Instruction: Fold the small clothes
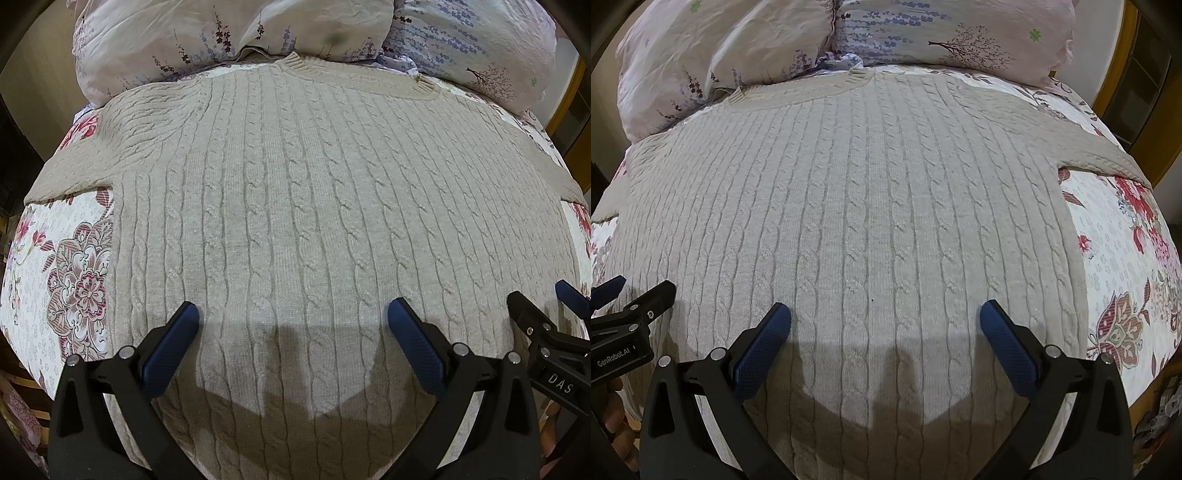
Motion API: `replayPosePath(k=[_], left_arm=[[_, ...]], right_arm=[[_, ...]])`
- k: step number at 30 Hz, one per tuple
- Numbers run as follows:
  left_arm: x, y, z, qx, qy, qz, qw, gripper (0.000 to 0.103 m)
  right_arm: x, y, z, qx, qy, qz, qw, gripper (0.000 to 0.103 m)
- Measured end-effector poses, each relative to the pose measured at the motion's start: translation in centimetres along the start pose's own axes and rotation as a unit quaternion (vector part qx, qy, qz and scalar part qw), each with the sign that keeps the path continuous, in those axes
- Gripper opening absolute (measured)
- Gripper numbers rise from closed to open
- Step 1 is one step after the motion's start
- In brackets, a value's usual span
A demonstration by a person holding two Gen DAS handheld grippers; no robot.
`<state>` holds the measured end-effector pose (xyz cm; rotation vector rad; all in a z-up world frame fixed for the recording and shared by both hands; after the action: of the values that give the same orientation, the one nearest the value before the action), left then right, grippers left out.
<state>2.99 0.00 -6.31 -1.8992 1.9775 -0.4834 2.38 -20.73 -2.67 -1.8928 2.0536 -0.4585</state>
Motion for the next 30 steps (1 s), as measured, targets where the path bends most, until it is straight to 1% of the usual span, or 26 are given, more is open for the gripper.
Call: replayPosePath(k=[16, 30], left_arm=[[0.0, -0.01, -0.01, 0.001, 0.0, 0.0, 1.0, 0.101], [0.17, -0.2, 0.17, 0.002, 0.0, 0.0, 1.0, 0.101]], right_arm=[[-0.44, -0.32, -0.05, 0.0, 0.0, 0.0, 1.0, 0.102], [0.06, -0.02, -0.03, -0.004, 0.0, -0.003, 1.0, 0.102]])
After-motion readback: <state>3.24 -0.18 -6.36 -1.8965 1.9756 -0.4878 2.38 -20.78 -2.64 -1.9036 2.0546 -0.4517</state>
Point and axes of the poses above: each gripper's, at about its wrist camera, not at the fingertips, and z roughly the way its jaws point, x to its right, y to its underside, the point moved 7 cm from there along z, roughly the way its jaws point, and after that the axes turned 3 degrees about x, right-handed, at the moved point
